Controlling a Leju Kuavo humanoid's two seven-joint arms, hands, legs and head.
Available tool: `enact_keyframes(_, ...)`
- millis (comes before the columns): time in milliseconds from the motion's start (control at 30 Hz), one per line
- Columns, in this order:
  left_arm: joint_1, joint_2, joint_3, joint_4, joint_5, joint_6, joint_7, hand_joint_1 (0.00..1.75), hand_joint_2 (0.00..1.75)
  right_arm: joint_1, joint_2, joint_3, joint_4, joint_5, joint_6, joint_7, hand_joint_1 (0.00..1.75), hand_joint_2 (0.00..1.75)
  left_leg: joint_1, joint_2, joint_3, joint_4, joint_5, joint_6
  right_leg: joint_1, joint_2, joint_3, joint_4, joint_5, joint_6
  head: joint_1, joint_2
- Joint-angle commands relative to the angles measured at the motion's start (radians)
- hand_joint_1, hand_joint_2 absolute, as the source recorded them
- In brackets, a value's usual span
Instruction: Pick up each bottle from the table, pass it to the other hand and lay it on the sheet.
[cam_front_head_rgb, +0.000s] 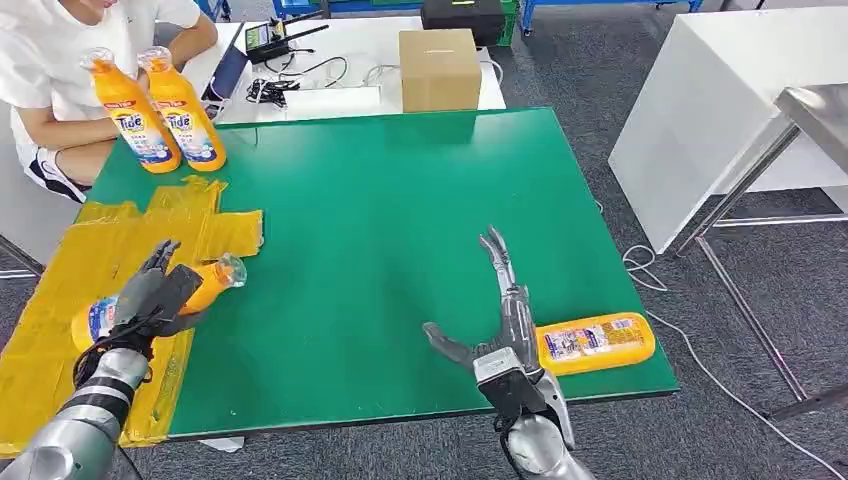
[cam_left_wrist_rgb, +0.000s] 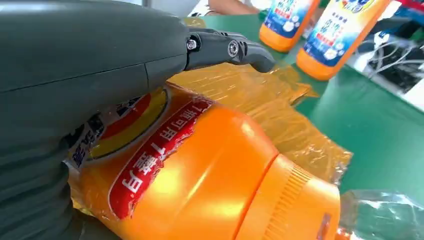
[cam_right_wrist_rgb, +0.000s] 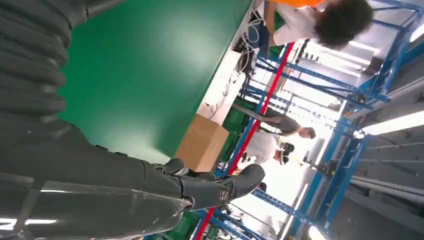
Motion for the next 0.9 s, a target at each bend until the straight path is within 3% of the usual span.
enact_keyframes(33,0.099,-0.085,-0.013,-0.046,0.052,-0.044,-0.02,0.0,1.75,-0.028,-0.007,0.003,0.056,0.005,-0.007,0.007,0.0,1.75,0.0,-0.001,0.001,-0.001,0.001,0.0,0.0,-0.002,-0.003,-0.002,0.0,0.0,0.0,0.0)
enact_keyframes(900,0.136,-0.072,-0.153,-0.112,0.083,-0.052,0.02,0.0,1.75,-0.026,0.007,-0.001,0.079,0.011,0.003,0.02,0.0,1.75,-0.001,-0.002,0.001,-0.002,0.0,0.0,-0.001,-0.004,-0.002,-0.004,-0.001,0.002,0.0,0.0)
